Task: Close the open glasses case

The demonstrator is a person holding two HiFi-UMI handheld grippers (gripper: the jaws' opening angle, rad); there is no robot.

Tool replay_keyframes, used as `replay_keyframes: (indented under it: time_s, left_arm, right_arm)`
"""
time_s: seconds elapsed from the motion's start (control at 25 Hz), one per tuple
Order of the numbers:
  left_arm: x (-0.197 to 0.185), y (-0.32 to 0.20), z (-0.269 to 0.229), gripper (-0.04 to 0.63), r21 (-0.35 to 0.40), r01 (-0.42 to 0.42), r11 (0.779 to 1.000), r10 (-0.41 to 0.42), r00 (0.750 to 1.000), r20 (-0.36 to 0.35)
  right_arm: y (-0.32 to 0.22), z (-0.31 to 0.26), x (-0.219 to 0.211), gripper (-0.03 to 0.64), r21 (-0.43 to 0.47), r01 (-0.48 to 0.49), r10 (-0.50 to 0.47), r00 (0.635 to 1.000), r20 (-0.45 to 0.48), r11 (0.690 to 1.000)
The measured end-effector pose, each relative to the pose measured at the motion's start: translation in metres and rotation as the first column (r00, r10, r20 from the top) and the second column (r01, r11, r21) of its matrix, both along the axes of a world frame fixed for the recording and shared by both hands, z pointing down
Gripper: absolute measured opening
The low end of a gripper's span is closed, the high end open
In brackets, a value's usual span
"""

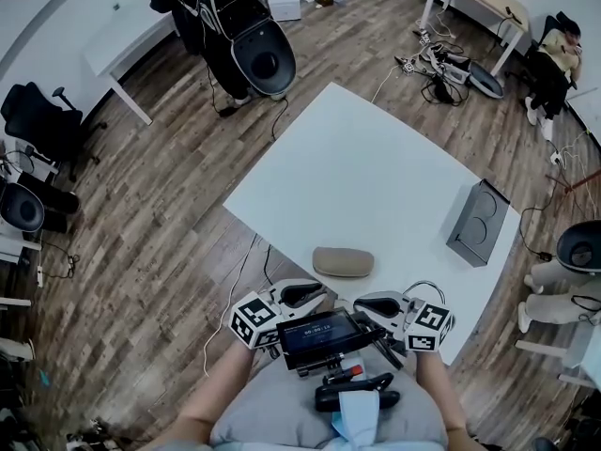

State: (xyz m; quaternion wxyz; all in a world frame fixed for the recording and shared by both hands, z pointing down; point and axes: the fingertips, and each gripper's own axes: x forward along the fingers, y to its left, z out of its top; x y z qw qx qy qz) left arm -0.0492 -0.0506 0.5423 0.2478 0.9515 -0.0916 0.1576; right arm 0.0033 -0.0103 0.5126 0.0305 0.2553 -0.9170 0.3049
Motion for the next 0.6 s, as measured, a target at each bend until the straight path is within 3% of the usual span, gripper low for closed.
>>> replay_keyframes:
  time_s: [0.6]
  left_arm:
    - [0.0028, -0.0041, 0.0003, 0.086, -0.020, -0.014, 1.000, 0.014, 1.000, 0.007]
  right_arm:
    - [-0.0054, -0.0027, 0.0007, 0.032, -0.011, -0.006, 0.006, 1.000, 0.015, 1.000]
